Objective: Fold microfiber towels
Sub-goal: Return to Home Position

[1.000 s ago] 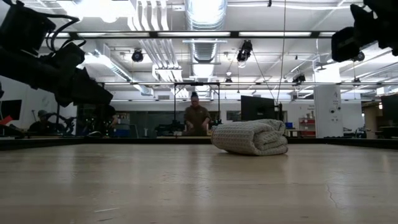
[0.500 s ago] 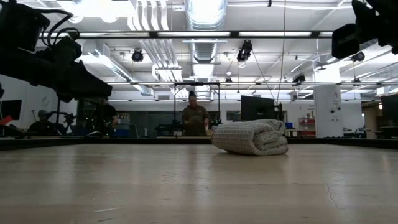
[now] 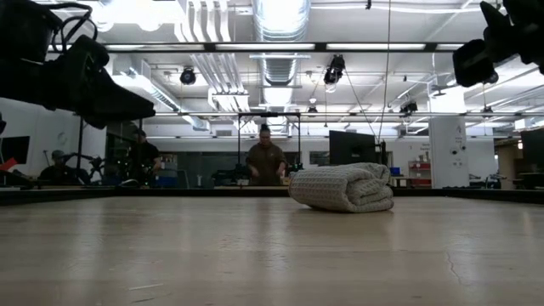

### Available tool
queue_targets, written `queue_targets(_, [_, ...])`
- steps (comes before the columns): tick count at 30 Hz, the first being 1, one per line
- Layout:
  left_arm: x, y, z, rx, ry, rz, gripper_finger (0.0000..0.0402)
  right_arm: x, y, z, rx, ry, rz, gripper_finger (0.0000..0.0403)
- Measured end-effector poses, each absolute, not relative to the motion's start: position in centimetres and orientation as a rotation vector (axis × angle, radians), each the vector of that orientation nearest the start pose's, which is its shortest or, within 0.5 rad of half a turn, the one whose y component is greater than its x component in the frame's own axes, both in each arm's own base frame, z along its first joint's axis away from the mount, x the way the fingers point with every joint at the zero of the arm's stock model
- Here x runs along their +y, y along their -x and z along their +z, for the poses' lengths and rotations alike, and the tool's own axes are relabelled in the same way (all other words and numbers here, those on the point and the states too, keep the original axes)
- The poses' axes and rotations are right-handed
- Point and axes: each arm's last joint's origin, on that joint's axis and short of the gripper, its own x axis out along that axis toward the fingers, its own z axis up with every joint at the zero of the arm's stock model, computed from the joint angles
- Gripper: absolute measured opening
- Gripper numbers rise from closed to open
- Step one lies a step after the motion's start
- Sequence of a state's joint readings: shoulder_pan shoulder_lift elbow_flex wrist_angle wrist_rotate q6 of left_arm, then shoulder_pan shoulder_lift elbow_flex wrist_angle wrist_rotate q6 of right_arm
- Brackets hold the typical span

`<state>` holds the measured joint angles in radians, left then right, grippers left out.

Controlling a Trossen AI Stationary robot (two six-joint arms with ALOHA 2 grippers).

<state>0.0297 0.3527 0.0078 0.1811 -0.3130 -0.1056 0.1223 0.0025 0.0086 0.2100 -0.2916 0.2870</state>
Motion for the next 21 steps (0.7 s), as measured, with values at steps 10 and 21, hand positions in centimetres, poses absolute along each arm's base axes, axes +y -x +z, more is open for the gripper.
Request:
queue_targets(10, [1.24, -11.64, 14.97, 0.171, 0.1, 0.352, 0.0195, 1.97, -9.22, 18.61, -0.145, -0.313, 0.444, 0.0068])
queue_targets(21, [1.24, -11.61, 14.83, 0.184, 0.102, 0.354, 0.0195, 1.97, -9.22, 18.63, -0.146, -0.313, 0.443, 0.008])
